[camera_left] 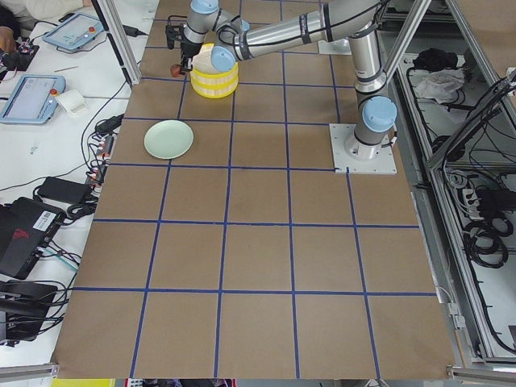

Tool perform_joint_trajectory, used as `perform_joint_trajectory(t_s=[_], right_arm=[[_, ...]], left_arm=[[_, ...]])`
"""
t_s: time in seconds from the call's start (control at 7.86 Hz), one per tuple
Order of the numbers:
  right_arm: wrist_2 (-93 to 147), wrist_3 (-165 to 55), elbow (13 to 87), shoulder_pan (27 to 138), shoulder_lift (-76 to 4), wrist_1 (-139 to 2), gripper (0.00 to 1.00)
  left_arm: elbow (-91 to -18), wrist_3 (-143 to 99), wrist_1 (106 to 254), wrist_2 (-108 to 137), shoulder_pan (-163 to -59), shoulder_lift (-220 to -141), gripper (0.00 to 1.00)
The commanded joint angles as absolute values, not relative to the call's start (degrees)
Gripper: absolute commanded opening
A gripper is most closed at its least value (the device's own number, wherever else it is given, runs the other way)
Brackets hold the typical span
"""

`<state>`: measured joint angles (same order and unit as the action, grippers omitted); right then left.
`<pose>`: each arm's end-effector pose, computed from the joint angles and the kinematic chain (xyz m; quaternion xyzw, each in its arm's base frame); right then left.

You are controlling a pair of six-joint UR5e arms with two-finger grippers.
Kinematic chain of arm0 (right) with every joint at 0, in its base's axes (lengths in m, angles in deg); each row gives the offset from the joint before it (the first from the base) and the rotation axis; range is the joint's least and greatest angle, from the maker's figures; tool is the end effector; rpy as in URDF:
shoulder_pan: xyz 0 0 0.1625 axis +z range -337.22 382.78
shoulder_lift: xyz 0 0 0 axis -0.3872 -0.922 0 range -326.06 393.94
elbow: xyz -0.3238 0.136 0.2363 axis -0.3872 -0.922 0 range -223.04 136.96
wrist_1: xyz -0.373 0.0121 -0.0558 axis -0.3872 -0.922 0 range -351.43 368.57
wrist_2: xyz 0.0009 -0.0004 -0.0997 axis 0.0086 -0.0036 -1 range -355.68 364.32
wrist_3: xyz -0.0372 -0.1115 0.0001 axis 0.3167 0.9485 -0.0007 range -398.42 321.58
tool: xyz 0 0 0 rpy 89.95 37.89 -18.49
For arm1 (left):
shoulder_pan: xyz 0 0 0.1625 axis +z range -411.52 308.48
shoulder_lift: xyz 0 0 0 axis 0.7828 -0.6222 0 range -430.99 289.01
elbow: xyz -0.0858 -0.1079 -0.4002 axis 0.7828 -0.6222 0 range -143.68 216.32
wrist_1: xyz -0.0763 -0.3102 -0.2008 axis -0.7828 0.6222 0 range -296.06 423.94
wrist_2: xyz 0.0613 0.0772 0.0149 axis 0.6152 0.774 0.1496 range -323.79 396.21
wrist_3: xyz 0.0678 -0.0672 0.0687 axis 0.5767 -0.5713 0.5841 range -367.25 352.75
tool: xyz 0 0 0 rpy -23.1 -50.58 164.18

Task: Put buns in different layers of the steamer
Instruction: 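Carry the brown bun over the top steamer layer with the left gripper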

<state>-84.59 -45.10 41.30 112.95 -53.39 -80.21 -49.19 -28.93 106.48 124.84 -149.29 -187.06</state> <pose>0.1369 -0.4752 0.4893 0.0566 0.9982 -0.0148 0.0104 -0.2234 -0.6308 0.3506 0.1153 -0.9677 0.2136 0.0681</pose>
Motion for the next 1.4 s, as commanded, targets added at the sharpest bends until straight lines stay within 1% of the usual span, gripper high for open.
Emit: perform_joint_trajectory(t_s=[0.0,0.25,0.51,0.64,0.76,0.89,1.27], right_arm=[[-84.63,-44.84,41.33,113.05,-53.16,-80.29,1.00],[-84.71,-43.35,41.51,113.04,-53.07,-80.46,1.00],[-84.71,-43.34,41.68,113.04,-53.16,-80.38,1.00],[-84.80,-43.34,41.77,113.04,-53.16,-80.38,1.00],[-84.80,-43.34,41.77,113.04,-53.16,-80.46,1.00],[-85.50,-43.26,41.77,113.04,-53.16,-80.38,1.00],[-85.51,-43.34,41.77,113.04,-53.16,-80.38,1.00]], left_arm=[[-50.33,-30.46,106.56,122.53,-156.35,-187.62,0.00],[-52.43,-30.46,106.65,120.50,-158.74,-187.89,0.00],[-53.76,-29.85,106.74,118.91,-158.75,-189.20,0.00],[-53.94,-30.28,107.26,118.91,-158.66,-189.55,0.52],[-53.94,-30.80,107.35,119.00,-158.66,-189.82,0.85],[-54.20,-30.81,107.35,118.91,-158.66,-190.34,1.00],[-53.59,-31.77,108.66,119.35,-158.66,-189.30,1.00]])
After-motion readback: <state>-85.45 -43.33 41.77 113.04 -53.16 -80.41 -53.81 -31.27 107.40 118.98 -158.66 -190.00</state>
